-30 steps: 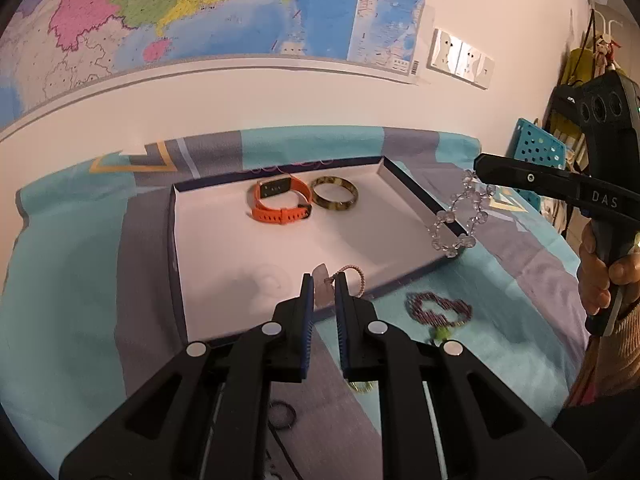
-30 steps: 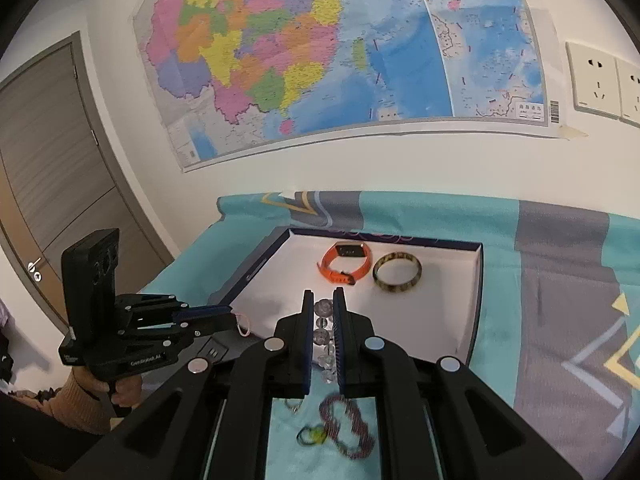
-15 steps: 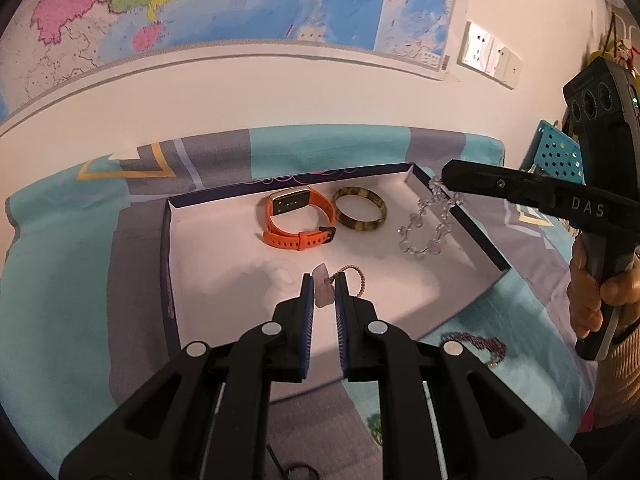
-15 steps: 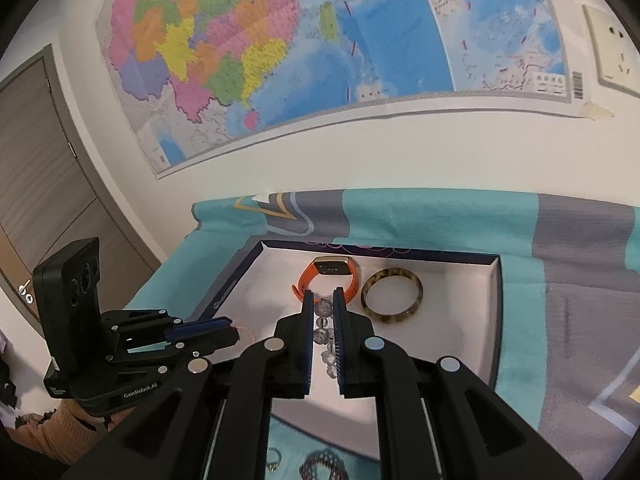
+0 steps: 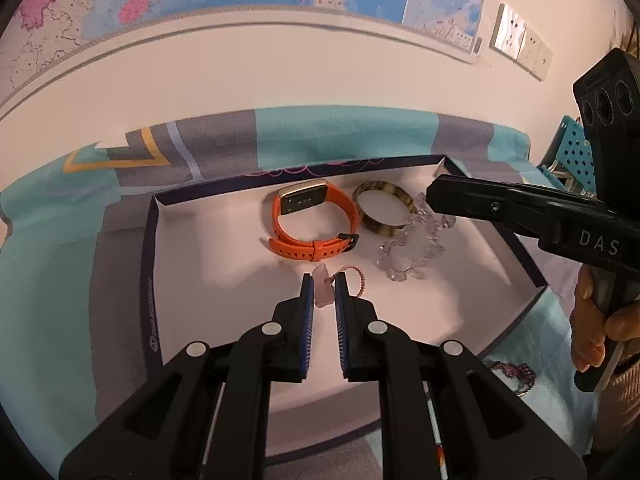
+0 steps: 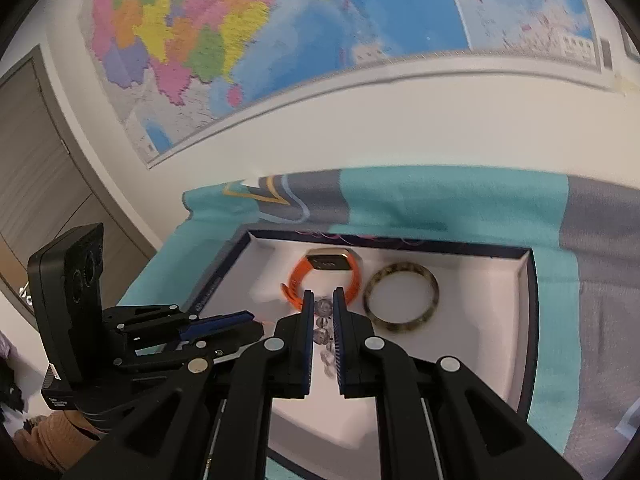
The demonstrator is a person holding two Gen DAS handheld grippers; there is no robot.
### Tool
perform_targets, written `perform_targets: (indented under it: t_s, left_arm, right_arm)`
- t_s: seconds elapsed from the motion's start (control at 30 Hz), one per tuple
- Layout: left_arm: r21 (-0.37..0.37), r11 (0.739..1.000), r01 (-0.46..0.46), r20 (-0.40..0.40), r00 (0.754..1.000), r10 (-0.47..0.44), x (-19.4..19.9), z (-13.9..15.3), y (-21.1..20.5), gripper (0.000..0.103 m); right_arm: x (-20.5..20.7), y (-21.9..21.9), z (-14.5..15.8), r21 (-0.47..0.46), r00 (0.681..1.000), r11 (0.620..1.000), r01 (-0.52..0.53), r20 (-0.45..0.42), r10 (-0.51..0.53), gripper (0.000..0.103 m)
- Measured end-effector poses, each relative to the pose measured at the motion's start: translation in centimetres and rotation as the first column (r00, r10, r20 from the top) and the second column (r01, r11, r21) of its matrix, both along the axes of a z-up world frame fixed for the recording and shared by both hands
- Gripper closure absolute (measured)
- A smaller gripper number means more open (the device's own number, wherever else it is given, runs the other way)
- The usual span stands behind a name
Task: Organize jewelry
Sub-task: 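Carry the crystal bracelet and pink ring into the box and open both grippers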
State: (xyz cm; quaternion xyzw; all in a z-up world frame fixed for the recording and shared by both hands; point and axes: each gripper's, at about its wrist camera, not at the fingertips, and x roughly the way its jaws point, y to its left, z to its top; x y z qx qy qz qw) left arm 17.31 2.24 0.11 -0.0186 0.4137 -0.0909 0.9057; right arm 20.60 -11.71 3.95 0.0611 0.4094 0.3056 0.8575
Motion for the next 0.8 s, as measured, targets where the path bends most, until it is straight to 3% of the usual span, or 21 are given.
perform_targets:
  t_s: [0.57,0.8]
  left_arm:
    - [0.012,1.0,-0.019,-0.075,0.997,0.02,2.1,-1.9,-0.3,0.092]
    - [-0.006,1.0,-0.022,-0.09,0.996,0.022,2.4,-2.0,-0.3,0.087]
  right_arm:
    - [1.6,-1.5,-2.8,-0.064,0.996,0.995,0.077,-0.046,-0.08,0.095]
    - [1.8,-2.0,-3.5,-0.087,0.992,0.99,0.108,-0.061,-0.113,0.091]
